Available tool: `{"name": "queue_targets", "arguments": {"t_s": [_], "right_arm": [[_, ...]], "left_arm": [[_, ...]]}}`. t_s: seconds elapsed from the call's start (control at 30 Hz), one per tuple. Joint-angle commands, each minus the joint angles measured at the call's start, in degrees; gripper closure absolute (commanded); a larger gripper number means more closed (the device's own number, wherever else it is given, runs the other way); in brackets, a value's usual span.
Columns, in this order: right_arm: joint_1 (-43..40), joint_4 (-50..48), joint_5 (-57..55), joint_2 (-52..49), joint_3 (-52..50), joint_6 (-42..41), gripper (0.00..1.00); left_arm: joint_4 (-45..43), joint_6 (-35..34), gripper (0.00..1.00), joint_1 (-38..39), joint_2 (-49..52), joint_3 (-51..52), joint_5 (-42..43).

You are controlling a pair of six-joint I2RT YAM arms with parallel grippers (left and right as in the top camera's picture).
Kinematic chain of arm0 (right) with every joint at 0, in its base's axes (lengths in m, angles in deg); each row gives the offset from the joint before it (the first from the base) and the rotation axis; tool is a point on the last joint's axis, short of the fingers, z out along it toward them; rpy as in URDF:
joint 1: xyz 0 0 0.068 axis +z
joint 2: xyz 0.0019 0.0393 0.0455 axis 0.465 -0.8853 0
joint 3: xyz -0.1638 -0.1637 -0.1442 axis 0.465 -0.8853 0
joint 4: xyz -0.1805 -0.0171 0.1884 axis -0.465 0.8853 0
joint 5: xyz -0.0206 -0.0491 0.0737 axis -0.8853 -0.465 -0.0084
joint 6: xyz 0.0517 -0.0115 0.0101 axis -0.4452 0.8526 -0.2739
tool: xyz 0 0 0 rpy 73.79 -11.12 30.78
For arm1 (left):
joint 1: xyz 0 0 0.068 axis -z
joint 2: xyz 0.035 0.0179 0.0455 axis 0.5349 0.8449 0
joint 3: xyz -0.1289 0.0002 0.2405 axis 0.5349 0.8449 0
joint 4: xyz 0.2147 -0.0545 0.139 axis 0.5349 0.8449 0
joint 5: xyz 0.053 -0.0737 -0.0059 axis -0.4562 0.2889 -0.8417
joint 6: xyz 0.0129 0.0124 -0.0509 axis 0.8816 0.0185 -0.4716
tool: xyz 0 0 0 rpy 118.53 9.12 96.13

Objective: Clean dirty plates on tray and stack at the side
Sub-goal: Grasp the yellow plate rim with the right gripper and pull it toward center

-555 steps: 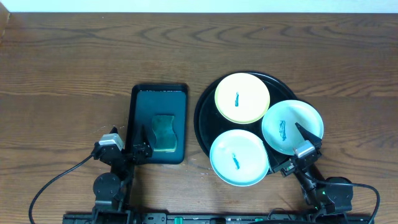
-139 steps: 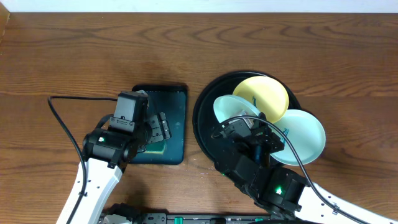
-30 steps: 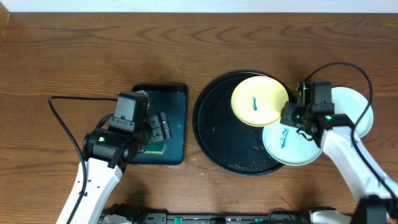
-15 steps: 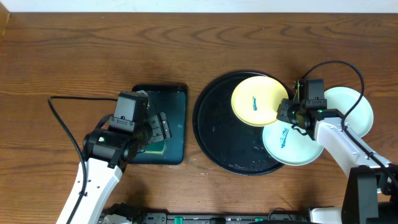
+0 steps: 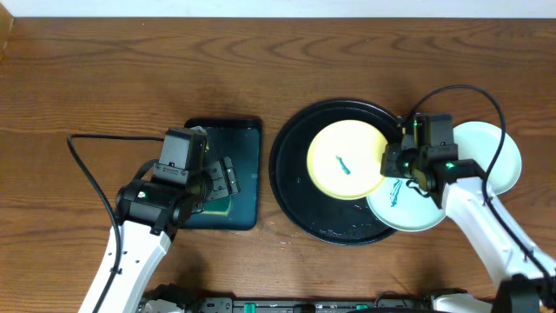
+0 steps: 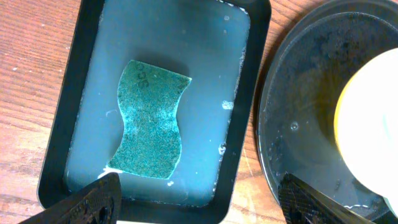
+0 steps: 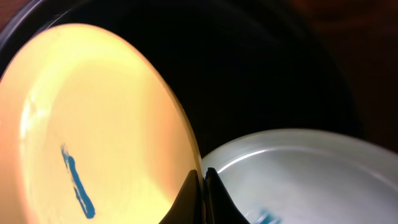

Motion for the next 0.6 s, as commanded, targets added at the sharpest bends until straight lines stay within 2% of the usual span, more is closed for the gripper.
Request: {"name": "queue_targets", "arguments": {"t_s": [0.0,0.07,0.3,0.33,0.37,0.4,0.5,0.57], "right_arm": [[4.11,2.89,1.95,1.40,-0.22,4.02,0.99],[6.34,4.28,1.38,0.70,-0.46,0.83,0.99],[14.40,4.92,-9.57,-1.92,-1.86,-22.69,0.99],[15.39,4.59,-9.55,-2.12,-1.86,-24.79,0.93],[16.20,4.13,-9.44,-2.14,-1.86,-25.79,0.80],[17.00,3.32,-9.46,-2.14,-1.86,-26.03,0.71],[17.86,1.09,-10.82,-1.92,-1.49,-21.51,0.70],[17.33,0.50,-11.43,-1.57,-0.57,-14.36,0.69]], "left_arm": [[0.13,0.35,0.18,-0.31,0.07,-0.98,-0.28],[0.13,0.35,0.18,-0.31,0.07,-0.98,-0.28],[0.13,0.35,0.19,-0.31,0.07,-0.98,-0.28],[0.13,0.35,0.19,-0.31,0.07,-0.98,-0.28],[0.13,0.35,0.18,-0.31,0.07,-0.98,-0.28],[0.13,0.35,0.19,-0.31,0.07,-0.98,-0.28],[0.13,0.35,0.19,-0.31,0.07,-0.98,-0.28],[0.13,0.28,0.19,-0.31,0.07,-0.98,-0.24]]}}
